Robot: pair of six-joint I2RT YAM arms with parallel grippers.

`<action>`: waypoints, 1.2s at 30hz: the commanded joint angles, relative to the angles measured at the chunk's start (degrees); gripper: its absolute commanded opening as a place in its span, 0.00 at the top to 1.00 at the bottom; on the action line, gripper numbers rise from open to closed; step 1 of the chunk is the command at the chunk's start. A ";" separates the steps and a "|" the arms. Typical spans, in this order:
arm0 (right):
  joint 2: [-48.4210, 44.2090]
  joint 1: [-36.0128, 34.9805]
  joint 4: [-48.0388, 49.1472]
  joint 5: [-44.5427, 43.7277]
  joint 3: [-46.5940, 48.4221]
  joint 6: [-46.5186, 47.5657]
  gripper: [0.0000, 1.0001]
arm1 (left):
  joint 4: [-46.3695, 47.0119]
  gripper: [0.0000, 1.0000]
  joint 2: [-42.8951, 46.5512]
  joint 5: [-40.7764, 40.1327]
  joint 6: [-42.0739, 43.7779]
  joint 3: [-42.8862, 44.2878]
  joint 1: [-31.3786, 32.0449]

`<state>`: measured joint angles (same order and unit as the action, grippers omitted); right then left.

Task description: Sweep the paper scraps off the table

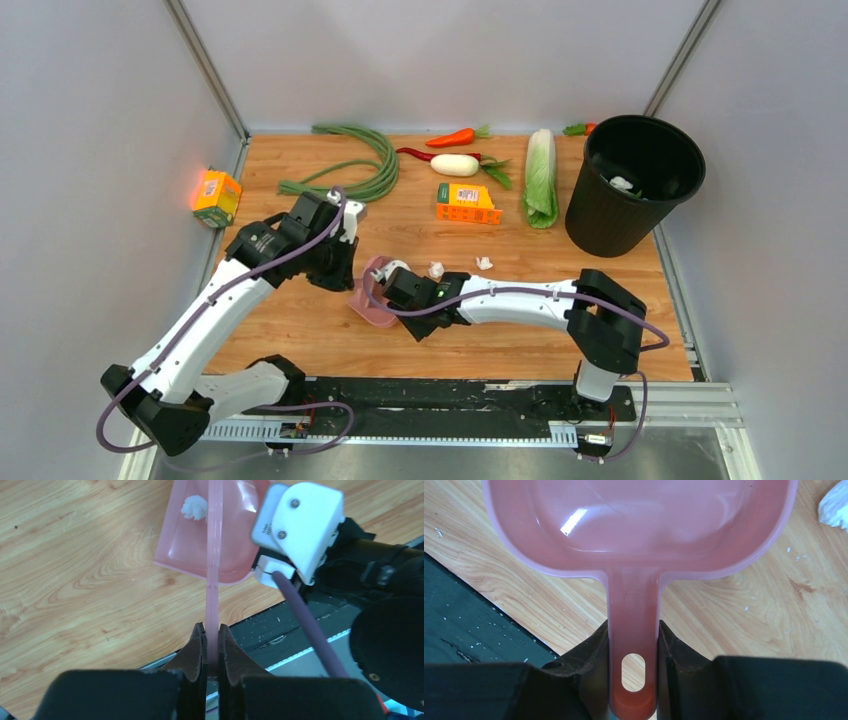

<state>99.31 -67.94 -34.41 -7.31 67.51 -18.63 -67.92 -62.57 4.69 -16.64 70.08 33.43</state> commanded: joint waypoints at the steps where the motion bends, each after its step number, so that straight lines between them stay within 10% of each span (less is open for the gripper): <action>1: 0.71 -1.93 2.51 -3.76 2.63 -3.95 1.00 | 1.04 1.00 4.46 3.31 -1.46 3.73 0.41; 12: -0.34 -2.11 0.76 -7.10 5.97 -7.82 1.00 | -3.79 1.00 11.85 -1.08 -3.92 12.00 2.43; 25: -1.75 -2.11 -2.85 -10.18 10.10 -13.27 1.00 | -15.39 1.00 20.29 -35.44 -10.60 13.33 2.43; 36: -1.84 -1.93 -5.31 -12.55 18.27 -12.22 1.00 | -8.64 1.00 23.98 -33.43 -9.90 4.72 2.52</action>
<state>99.92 -70.00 -39.29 -16.97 81.45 -31.33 -78.30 -39.79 -27.64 -26.35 76.49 35.66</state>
